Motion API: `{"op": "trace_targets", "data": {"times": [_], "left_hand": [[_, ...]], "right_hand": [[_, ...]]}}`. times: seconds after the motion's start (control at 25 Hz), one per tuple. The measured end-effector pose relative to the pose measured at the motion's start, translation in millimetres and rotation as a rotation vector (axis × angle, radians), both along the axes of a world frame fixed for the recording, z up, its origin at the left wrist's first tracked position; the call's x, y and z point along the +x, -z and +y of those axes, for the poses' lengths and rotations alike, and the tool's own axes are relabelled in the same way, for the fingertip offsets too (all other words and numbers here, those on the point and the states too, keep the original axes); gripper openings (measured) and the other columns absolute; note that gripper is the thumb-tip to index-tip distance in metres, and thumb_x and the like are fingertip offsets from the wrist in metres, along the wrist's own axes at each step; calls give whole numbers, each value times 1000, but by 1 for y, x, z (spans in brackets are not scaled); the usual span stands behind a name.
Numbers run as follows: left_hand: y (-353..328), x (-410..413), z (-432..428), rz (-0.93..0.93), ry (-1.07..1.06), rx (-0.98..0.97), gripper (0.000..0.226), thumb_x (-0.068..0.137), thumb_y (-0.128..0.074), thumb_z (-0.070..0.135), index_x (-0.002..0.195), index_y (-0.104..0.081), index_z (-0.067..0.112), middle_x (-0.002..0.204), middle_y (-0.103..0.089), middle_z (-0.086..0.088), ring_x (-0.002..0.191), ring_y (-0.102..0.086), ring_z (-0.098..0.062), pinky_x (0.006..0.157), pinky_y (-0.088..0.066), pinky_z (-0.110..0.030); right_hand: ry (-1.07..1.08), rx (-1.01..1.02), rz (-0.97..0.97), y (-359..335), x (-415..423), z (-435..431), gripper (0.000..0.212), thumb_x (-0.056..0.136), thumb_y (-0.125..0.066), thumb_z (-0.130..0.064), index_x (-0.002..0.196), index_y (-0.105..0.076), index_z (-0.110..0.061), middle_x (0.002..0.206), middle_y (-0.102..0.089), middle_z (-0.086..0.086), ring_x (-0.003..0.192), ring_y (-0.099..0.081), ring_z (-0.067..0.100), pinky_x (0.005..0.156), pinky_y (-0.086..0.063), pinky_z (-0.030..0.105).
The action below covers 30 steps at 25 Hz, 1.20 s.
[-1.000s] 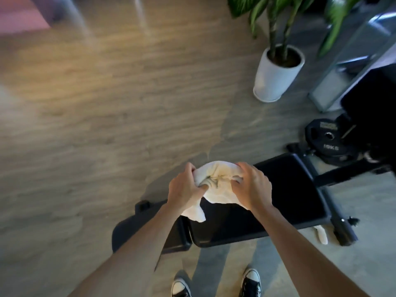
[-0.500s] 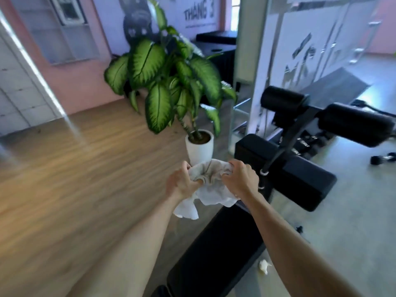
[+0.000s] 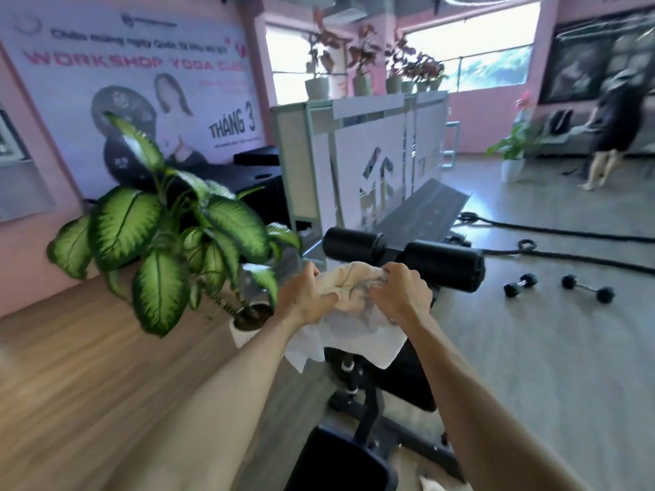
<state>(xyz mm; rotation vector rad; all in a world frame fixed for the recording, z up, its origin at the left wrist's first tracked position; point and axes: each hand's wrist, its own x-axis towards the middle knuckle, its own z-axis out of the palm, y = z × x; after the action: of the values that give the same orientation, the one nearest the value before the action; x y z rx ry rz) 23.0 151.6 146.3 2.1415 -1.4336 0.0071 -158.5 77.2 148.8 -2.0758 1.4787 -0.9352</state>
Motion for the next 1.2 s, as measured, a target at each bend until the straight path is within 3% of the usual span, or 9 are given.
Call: {"op": "trace_targets", "data": {"times": [0.16, 0.32, 0.52, 0.64, 0.76, 0.88, 1.0, 1.08, 1.2], "left_hand": [[-31, -38, -91, -28, 117, -68, 44, 77, -68, 49, 101, -40, 26, 92, -61, 2, 94, -69, -35, 67, -38, -34], [-36, -76, -166, -35, 224, -165, 45, 76, -72, 41, 101, -37, 27, 89, -57, 6, 90, -69, -33, 65, -36, -33], [76, -69, -199, -86, 302, 139, 52, 82, -67, 27, 127, -42, 20, 128, -61, -4, 114, -63, -33, 75, -45, -39], [183, -49, -200, -215, 390, 517, 79, 95, -57, 28, 159, -16, 6, 167, -25, -16, 149, -37, -29, 112, -40, -35], [247, -37, -185, -292, 509, 723, 96, 93, -53, 32, 162, 8, 4, 172, 12, -17, 160, 5, -31, 130, -7, -42], [234, -46, -188, -238, 516, 658, 102, 80, -47, 57, 162, -12, 9, 170, -16, -8, 159, -7, -31, 127, -13, -52], [208, -57, -223, -246, 446, 290, 49, 89, -36, 43, 120, -64, 17, 127, -68, -4, 122, -58, -32, 101, -39, -49], [216, -61, -243, -170, 466, 50, 39, 96, -41, 25, 124, -65, 12, 132, -68, -11, 122, -61, -35, 99, -44, -48], [263, -61, -247, -281, 548, 329, 59, 110, -28, 31, 163, -20, 7, 171, -18, -16, 159, -13, -34, 128, -15, -48]], "right_hand": [[105, -106, -71, -31, -46, -65, 31, 66, -51, -36, 85, -66, -17, 69, -59, -1, 67, -57, 30, 59, -43, 33], [246, -241, -73, -28, -80, -123, 27, 75, -64, -37, 97, -68, -22, 82, -72, 5, 75, -65, 33, 59, -38, 32], [132, -68, 22, 89, -87, -146, 27, 81, -64, -35, 106, -59, -28, 97, -71, -1, 88, -69, 25, 65, -46, 31], [6, 183, 127, 197, -77, -129, 45, 83, -58, -31, 128, -53, -29, 120, -68, 1, 112, -66, 28, 85, -54, 36], [-80, 184, 270, 272, -64, -109, 58, 68, -59, -39, 122, -60, -19, 118, -68, 12, 109, -65, 41, 89, -57, 48], [-13, 214, 256, 269, -56, -115, 56, 73, -50, -65, 112, -58, -26, 122, -57, -2, 113, -54, 27, 101, -43, 49], [95, 196, 196, 257, -39, -147, 56, 90, -34, -60, 135, -50, -31, 147, -44, 0, 141, -36, 26, 120, -22, 59], [176, 231, 256, 260, -27, -166, 61, 101, -28, -47, 159, -25, -29, 171, -14, 10, 159, -7, 31, 126, -5, 59], [185, 310, 388, 281, -20, -180, 67, 105, -23, -49, 164, 0, -27, 172, 13, 11, 158, 14, 32, 127, 6, 57]]}}
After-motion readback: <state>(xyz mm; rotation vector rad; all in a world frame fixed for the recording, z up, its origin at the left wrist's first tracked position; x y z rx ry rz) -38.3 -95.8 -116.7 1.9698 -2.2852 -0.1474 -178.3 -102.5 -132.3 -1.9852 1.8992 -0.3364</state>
